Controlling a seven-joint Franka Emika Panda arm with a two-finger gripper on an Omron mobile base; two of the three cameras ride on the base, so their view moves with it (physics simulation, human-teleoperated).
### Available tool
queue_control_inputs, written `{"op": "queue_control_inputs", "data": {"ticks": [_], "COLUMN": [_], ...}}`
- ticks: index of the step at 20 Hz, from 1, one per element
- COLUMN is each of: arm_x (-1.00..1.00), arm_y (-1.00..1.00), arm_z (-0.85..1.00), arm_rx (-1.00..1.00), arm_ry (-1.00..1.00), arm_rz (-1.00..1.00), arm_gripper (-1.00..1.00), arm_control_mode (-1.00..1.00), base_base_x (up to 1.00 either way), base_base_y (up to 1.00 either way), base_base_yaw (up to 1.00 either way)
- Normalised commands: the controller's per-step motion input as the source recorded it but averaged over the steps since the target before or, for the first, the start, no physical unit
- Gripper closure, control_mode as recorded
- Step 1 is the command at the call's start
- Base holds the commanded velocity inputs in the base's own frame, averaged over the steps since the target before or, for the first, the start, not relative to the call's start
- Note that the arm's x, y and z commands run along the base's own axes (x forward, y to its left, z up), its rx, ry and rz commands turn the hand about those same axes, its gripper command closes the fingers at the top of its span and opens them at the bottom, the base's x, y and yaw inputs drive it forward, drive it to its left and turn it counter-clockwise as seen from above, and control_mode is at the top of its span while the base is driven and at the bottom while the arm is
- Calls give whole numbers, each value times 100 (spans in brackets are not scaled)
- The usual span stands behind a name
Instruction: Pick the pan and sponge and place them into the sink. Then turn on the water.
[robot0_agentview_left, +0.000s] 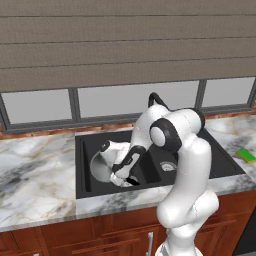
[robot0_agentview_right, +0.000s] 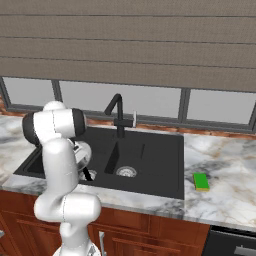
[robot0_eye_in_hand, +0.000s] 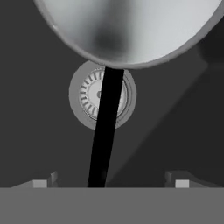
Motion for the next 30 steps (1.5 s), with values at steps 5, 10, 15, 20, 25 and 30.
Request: {"op": "queue_control_inputs", "data": {"ticks": [5, 10, 15, 20, 25, 30], "arm_x": [-12, -14, -22, -26, -30, -29], "arm_y": [0, 0, -4, -14, -19, -33], "arm_z": [46, 47, 61, 59, 36, 31], "arm_rx": [0, 1, 10, 15, 17, 16], "arm_ry": [0, 0, 0, 0, 0, 0], "arm_rz": [0, 0, 0, -1, -1, 0], "arm_gripper": [-100, -100, -100, -100, -100, -100], "arm_control_mode": [-100, -100, -100, -100, -100, -100], "base_base_x": [0, 0, 0, 0, 0, 0], "base_base_y": [0, 0, 0, 0, 0, 0], "base_base_yaw": [0, 0, 0, 0, 0, 0]}}
